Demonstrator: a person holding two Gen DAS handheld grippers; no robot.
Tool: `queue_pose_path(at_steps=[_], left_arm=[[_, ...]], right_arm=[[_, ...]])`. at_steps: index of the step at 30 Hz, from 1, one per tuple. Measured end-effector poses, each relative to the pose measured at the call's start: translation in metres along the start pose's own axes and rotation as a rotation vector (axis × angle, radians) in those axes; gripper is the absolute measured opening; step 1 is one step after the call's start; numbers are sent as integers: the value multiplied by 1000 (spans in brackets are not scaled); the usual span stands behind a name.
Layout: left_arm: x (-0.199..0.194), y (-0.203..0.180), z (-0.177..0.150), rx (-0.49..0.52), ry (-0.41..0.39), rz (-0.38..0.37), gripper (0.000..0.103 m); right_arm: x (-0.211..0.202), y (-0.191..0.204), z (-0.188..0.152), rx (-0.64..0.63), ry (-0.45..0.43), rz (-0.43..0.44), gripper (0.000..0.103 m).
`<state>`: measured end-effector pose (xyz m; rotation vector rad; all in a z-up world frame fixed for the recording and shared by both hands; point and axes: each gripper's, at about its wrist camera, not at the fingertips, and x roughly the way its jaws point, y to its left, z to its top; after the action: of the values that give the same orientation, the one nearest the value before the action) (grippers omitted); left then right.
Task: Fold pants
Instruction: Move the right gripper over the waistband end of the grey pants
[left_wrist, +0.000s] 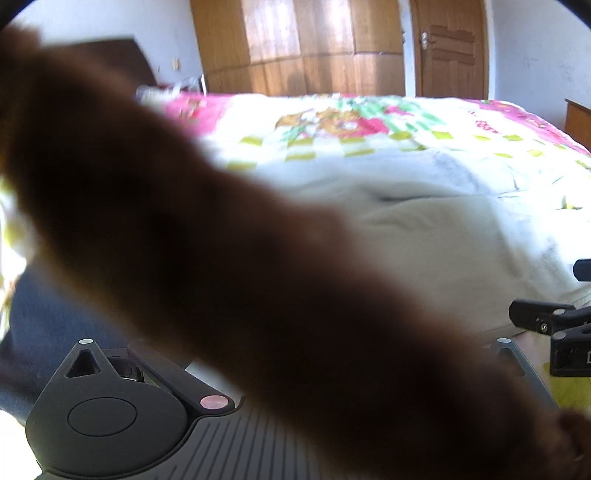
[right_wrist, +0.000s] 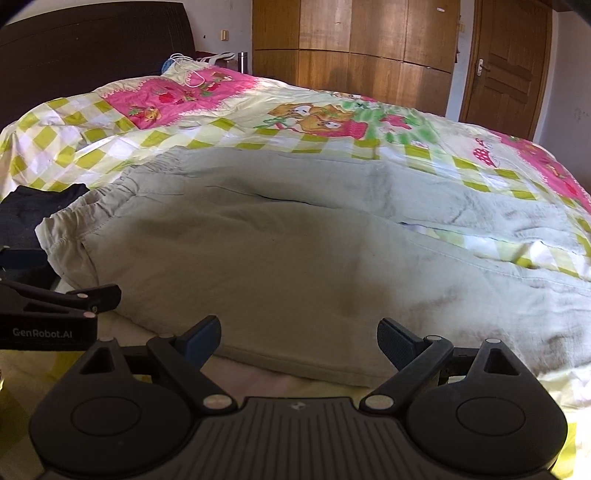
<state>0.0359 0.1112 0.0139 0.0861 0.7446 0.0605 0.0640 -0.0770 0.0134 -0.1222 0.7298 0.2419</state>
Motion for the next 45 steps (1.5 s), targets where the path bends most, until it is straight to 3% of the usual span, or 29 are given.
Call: queue_pose_path(at_steps=[5,8,13,18,21,25,30,35,39,45], left_arm=[[31,44,-6,-122,117,-54,103],[41,60,-11,-160,127,-83,103],[41,65,-13,-112,109,31,101],[34,88,-15,-134,143,70,100],[22,78,-14,-85,122,100,100],[0,48,-6,5,32,155,100],[-3,1,14,89,-35,67,101],[26,-36,19,141,7,-18,101],[50,-43,9,144,126,-86,101],[30,-46,9,169,68,-67,101]], right_arm=[[16,20,11,-24,6,30,103],[27,26,13,-29,27,30,103],[38,24,16,-12,48,18,103],[41,9,13,22,49,14,103],[36,-7,8,54,43,-1,103],[24,-40,-1,99,31,-52,103],[16,-93,-9,169,36,-137,103],[7,-152,-18,258,57,-264,103],[7,-193,-29,341,113,-336,103],[-4,-210,-35,379,139,-373,102]])
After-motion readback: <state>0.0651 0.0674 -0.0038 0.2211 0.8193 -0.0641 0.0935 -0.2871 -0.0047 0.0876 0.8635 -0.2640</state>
